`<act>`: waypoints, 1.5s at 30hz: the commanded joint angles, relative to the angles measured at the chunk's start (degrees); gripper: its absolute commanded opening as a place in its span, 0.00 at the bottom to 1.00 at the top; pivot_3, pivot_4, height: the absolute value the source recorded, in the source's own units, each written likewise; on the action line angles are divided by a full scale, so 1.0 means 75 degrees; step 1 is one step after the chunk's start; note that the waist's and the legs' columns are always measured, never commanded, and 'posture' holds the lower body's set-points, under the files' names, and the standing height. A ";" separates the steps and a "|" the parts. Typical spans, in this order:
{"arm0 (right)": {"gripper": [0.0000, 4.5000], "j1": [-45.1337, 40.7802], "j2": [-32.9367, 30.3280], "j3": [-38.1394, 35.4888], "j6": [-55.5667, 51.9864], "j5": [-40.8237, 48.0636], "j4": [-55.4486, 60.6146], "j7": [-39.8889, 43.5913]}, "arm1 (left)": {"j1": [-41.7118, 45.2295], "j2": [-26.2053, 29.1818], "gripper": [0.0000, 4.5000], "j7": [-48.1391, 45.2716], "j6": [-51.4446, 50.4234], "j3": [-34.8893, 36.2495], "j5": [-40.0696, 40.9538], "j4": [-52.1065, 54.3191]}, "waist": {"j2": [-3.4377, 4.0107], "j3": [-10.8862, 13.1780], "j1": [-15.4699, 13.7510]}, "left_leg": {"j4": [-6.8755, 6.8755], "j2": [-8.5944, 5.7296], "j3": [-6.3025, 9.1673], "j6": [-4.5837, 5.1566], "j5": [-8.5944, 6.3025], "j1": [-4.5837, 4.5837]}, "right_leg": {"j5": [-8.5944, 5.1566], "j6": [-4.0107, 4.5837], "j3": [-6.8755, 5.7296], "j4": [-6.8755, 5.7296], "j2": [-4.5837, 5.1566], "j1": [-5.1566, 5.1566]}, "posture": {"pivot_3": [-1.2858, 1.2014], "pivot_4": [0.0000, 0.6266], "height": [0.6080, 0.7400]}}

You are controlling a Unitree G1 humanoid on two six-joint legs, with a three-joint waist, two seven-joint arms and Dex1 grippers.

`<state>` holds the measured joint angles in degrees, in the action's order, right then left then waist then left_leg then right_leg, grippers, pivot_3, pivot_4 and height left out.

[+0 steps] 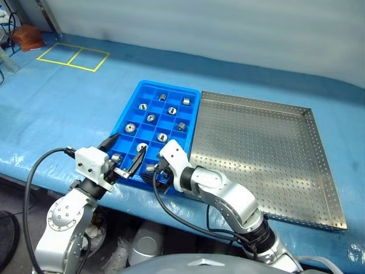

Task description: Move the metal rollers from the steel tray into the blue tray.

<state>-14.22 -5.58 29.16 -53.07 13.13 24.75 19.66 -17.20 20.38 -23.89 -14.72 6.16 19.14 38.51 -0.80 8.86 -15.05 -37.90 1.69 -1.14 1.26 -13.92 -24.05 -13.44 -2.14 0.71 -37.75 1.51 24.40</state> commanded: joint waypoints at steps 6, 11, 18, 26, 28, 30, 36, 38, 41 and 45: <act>0.96 -0.0067 -0.0097 -0.0194 0.0071 0.0020 0.0206 -0.0015 | 0.0108 0.0018 1.00 -0.0106 0.0050 -0.0124 0.0080 0.0046 | 0.0000 0.0000 -0.0001 | 0.0000 -0.0001 0.0000 0.0000 0.0000 0.0000 | -0.0001 0.0000 0.0000 0.0003 0.0001 0.0001 | 0.69 0.24 1.00; 0.96 -0.0030 -0.0074 -0.0162 0.0062 0.0024 0.0221 -0.0040 | 0.0128 0.0028 1.00 -0.0139 0.0049 -0.0128 0.0084 0.0032 | 0.0000 0.0000 0.0002 | 0.0000 -0.0002 -0.0001 -0.0001 0.0000 0.0000 | 0.0000 0.0001 -0.0001 0.0002 0.0000 -0.0001 | 0.69 0.24 1.00; 0.96 -0.0005 -0.0051 -0.0129 0.0067 0.0011 0.0221 -0.0079 | 0.0175 0.0034 1.00 -0.0195 0.0043 -0.0150 0.0075 0.0002 | 0.0000 0.0000 0.0004 | 0.0001 0.0000 -0.0001 0.0000 0.0000 0.0000 | -0.0001 0.0001 -0.0001 0.0003 0.0000 0.0001 | 0.69 0.24 1.00; 0.96 -0.0023 -0.0079 -0.0101 0.0099 0.0014 0.0208 -0.0095 | 0.0235 0.0035 1.00 -0.0230 0.0048 -0.0179 0.0076 -0.0046 | 0.0000 0.0000 0.0010 | 0.0001 0.0000 -0.0001 -0.0001 0.0000 0.0000 | -0.0001 0.0001 -0.0002 0.0003 0.0000 0.0000 | 0.69 0.24 1.00; 0.96 -0.0022 -0.0081 -0.0085 0.0108 0.0011 0.0206 -0.0093 | 0.0243 0.0035 1.00 -0.0234 0.0055 -0.0179 0.0073 -0.0062 | 0.0000 0.0000 0.0013 | 0.0001 0.0000 -0.0001 -0.0001 0.0000 0.0000 | -0.0001 0.0001 -0.0001 0.0003 0.0000 0.0000 | 0.69 0.24 1.00; 0.96 -0.0017 -0.0082 -0.0076 0.0111 0.0013 0.0212 -0.0091 | 0.0247 0.0031 1.00 -0.0236 0.0059 -0.0189 0.0068 -0.0071 | 0.0000 0.0000 0.0017 | 0.0001 0.0000 0.0000 -0.0001 0.0000 0.0000 | -0.0001 0.0001 -0.0002 0.0003 0.0000 0.0000 | 0.69 0.24 1.00; 0.96 -0.0008 -0.0080 -0.0045 0.0123 0.0010 0.0221 -0.0097 | 0.0245 0.0025 1.00 -0.0252 0.0083 -0.0217 0.0061 -0.0098 | 0.0000 0.0000 0.0027 | 0.0001 0.0002 0.0000 -0.0001 -0.0001 -0.0001 | -0.0001 0.0002 -0.0001 0.0003 0.0000 0.0001 | 0.69 0.24 1.00; 0.96 -0.0012 -0.0083 -0.0036 0.0132 0.0002 0.0216 -0.0102 | 0.0247 0.0032 1.00 -0.0258 0.0093 -0.0218 0.0061 -0.0107 | 0.0000 0.0000 0.0030 | 0.0002 0.0002 0.0000 -0.0001 -0.0001 0.0000 | -0.0002 0.0002 -0.0001 0.0004 0.0001 0.0001 | 0.69 0.24 1.00; 0.96 -0.0014 -0.0086 -0.0035 0.0137 -0.0005 0.0214 -0.0108 | 0.0251 0.0035 1.00 -0.0260 0.0097 -0.0225 0.0056 -0.0112 | 0.0000 0.0000 0.0031 | 0.0002 0.0002 -0.0001 -0.0001 -0.0001 -0.0001 | -0.0002 0.0003 -0.0001 0.0004 0.0000 0.0001 | 0.69 0.24 1.00; 0.96 -0.0016 -0.0086 -0.0031 0.0150 -0.0010 0.0206 -0.0110 | 0.0266 0.0046 1.00 -0.0271 0.0101 -0.0244 0.0045 -0.0136 | 0.0000 0.0000 0.0031 | 0.0002 0.0002 -0.0001 -0.0001 -0.0001 -0.0001 | -0.0002 0.0003 -0.0002 0.0004 0.0001 0.0001 | 0.69 0.24 1.00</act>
<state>-14.41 -6.35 28.72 -52.74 13.05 25.01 18.79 -15.54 20.43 -25.61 -14.71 4.10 19.11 37.02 -0.80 8.86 -14.82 -37.89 1.70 -1.15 1.25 -13.93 -24.05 -13.45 -2.12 0.70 -37.72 1.51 24.41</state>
